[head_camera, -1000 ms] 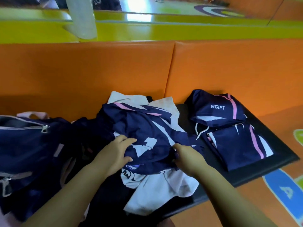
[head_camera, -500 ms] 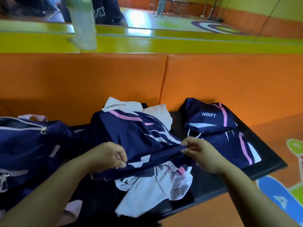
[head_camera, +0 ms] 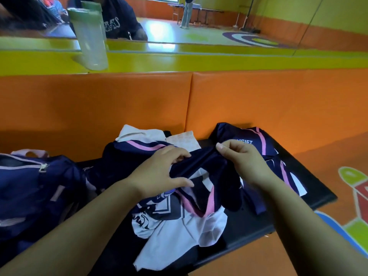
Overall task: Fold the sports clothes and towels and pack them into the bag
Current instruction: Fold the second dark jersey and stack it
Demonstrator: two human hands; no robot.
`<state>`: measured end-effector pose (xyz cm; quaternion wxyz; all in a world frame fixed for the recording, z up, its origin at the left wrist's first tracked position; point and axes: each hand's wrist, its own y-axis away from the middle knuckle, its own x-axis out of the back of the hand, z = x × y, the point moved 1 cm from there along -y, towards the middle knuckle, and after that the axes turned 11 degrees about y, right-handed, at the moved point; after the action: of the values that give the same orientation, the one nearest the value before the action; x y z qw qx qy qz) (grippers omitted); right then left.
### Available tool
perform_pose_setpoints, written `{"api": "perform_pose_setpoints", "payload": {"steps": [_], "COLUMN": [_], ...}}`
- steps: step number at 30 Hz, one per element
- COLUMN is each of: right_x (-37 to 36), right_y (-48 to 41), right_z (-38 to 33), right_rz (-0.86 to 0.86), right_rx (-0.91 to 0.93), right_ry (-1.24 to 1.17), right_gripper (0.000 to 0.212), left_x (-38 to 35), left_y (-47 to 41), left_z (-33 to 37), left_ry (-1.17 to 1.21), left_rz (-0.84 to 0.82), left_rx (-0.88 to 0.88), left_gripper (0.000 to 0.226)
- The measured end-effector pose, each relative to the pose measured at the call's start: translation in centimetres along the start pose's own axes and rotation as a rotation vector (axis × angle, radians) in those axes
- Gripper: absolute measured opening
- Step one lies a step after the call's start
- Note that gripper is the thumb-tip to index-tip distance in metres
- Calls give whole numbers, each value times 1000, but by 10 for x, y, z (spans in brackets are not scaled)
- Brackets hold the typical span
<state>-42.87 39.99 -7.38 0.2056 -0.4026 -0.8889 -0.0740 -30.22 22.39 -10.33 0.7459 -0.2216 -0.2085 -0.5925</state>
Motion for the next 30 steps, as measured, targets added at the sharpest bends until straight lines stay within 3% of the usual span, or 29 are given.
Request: {"api": "perform_pose_setpoints", "payload": {"steps": [2, 4, 7, 10, 17, 24, 27, 30], "right_x": [7, 12, 20, 30, 55, 47, 55, 81], "right_y": [-4, -9, -19, -26, -12, 6, -11, -24], "right_z": [-18, -32, -44, -51, -48, -45, -46, -64], "right_rz": [17, 34, 43, 80, 352, 121, 222, 359], "right_rx": [20, 31, 42, 85, 192, 143, 118, 125], "right_ry": [-6, -21, -101, -72, 195, 584, 747, 678], "right_gripper": [31, 33, 32, 23, 15, 36, 13, 13], "left_x": [-6, -8, -5, 5, 33, 66, 77, 91], "left_y": [-9, -20, -36, -50, -79, -90, -93, -91], "left_z": [15, 27, 45, 63, 103, 140, 150, 158], "left_ry": [-90, -138, -88, 127, 395, 661, 709, 752], "left_rz": [0, 59, 181, 223, 254, 315, 320, 308], "left_rx": [-60, -116, -215, -219, -115, -114, -152, -195], "left_gripper": [69, 65, 37, 5, 18, 16, 15, 27]}}
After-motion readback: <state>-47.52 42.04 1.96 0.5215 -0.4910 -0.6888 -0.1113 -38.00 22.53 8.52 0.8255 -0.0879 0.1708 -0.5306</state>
